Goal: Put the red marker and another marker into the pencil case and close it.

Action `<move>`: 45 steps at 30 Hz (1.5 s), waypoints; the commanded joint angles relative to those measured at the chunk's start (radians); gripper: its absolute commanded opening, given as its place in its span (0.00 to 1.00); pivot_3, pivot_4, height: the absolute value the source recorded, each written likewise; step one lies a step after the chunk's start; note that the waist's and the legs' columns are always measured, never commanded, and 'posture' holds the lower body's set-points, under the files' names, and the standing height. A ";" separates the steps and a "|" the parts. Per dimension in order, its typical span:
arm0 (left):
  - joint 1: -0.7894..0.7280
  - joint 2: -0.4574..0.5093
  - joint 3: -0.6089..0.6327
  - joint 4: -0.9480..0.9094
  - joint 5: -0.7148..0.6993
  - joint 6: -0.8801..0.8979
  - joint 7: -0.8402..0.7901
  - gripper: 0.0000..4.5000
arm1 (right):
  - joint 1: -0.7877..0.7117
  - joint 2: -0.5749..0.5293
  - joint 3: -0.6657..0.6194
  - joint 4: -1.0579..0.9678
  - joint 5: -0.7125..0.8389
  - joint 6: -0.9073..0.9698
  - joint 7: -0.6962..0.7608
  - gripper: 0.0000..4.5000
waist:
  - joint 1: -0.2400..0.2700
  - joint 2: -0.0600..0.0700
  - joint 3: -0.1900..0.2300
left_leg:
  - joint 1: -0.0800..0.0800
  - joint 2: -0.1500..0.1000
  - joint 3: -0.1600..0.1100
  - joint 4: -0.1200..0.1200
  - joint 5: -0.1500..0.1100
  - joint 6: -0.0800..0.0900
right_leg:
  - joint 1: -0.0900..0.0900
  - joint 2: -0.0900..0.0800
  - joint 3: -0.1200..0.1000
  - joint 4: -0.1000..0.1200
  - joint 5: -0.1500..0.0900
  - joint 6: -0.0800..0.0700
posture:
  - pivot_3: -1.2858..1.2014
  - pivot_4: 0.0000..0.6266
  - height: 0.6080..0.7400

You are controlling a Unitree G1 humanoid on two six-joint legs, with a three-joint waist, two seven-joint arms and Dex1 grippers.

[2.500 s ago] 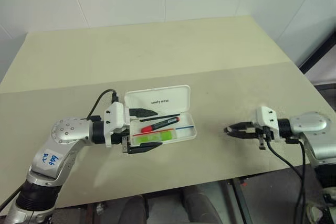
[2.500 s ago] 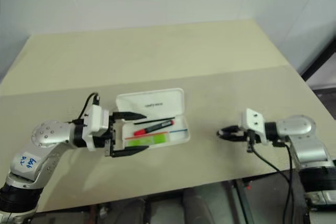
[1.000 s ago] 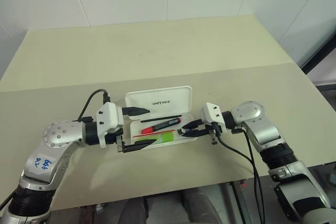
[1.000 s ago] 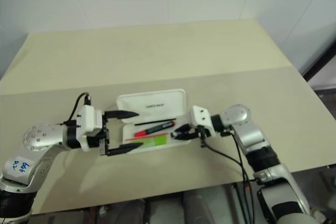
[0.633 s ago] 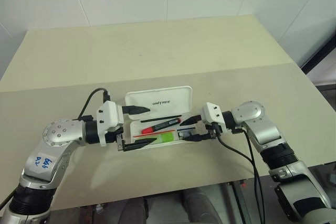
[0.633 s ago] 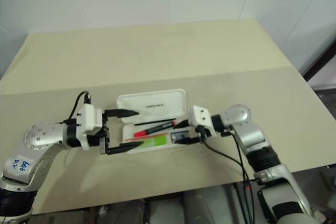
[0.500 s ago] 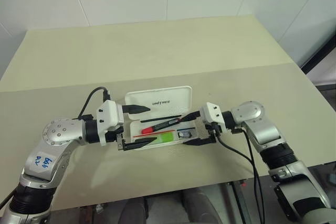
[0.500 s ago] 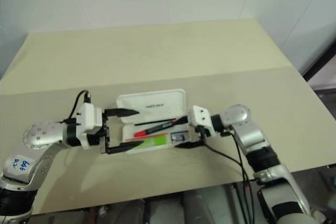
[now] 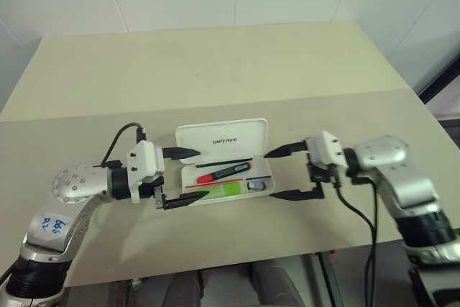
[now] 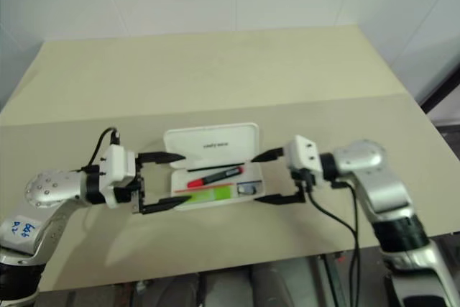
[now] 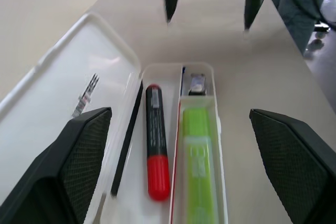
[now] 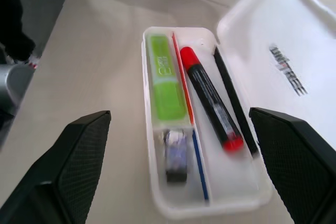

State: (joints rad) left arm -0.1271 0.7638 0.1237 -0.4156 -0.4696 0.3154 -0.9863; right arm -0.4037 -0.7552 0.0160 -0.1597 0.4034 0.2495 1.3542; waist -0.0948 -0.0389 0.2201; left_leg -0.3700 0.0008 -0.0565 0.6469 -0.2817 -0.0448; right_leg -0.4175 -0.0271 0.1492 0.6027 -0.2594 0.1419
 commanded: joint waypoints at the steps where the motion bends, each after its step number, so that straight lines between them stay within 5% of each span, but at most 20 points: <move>1: 0.025 0.012 0.070 -0.001 -0.025 -0.037 -0.017 0.78 | 0.056 -0.062 -0.153 -0.105 0.090 0.062 -0.055 1.00 | 0.003 0.000 0.000 | 0.000 0.000 0.000 0.000 0.000 0.000 | 0.000 0.000 0.000 0.000 0.000 0.000 | 0.52 0.24 1.00; 11: -0.004 -0.002 0.083 0.152 0.004 -0.146 -0.059 0.01 | 0.102 -0.080 -0.175 -0.140 0.105 0.047 -0.092 1.00 | 0.009 0.000 0.000 | 0.001 0.000 0.006 0.002 0.000 0.001 | 0.001 0.000 0.004 -0.005 -0.007 -0.015 | 0.52 0.24 1.00; 17: -0.016 -0.066 0.163 0.199 -0.055 -0.079 0.070 0.01 | 0.105 -0.070 -0.156 -0.138 0.093 0.018 -0.115 1.00 | 0.010 0.000 0.000 | 0.000 0.001 0.005 0.000 0.000 0.001 | 0.001 0.000 0.003 -0.006 0.001 0.002 | 0.52 0.24 1.00; 26: -0.031 -0.111 0.242 0.316 -0.071 0.025 0.213 0.01 | 0.109 -0.061 -0.146 -0.151 0.091 -0.002 -0.150 1.00 | 0.011 0.000 0.000 | 0.000 0.001 0.005 0.000 0.000 0.001 | 0.001 0.000 0.002 -0.006 0.001 0.002 | 0.52 0.24 1.00; 35: -0.190 -0.175 0.106 0.441 -0.001 0.079 0.281 0.01 | 0.108 -0.066 -0.154 -0.174 0.094 0.004 -0.184 1.00 | 0.017 0.000 0.000 | 0.000 0.000 0.004 0.001 0.000 0.001 | 0.002 -0.001 0.002 -0.006 0.002 0.002 | 0.52 0.24 1.00; 45: -0.300 -0.195 -0.006 0.491 0.013 0.065 0.144 0.01 | 0.123 -0.066 -0.158 -0.202 0.093 0.011 -0.231 1.00 | 0.013 0.000 0.000 | 0.000 0.000 0.002 0.000 0.000 0.001 | 0.001 0.000 0.001 -0.004 0.002 0.002 | 0.52 0.24 1.00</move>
State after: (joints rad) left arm -0.4209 0.5540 0.1150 0.0916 -0.4496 0.3935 -0.8141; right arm -0.2856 -0.8171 -0.1227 -0.3196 0.4852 0.2645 1.1341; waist -0.0823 -0.0388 0.2201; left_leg -0.3698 0.0009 -0.0544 0.6467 -0.2820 -0.0442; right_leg -0.4163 -0.0275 0.1497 0.5991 -0.2571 0.1444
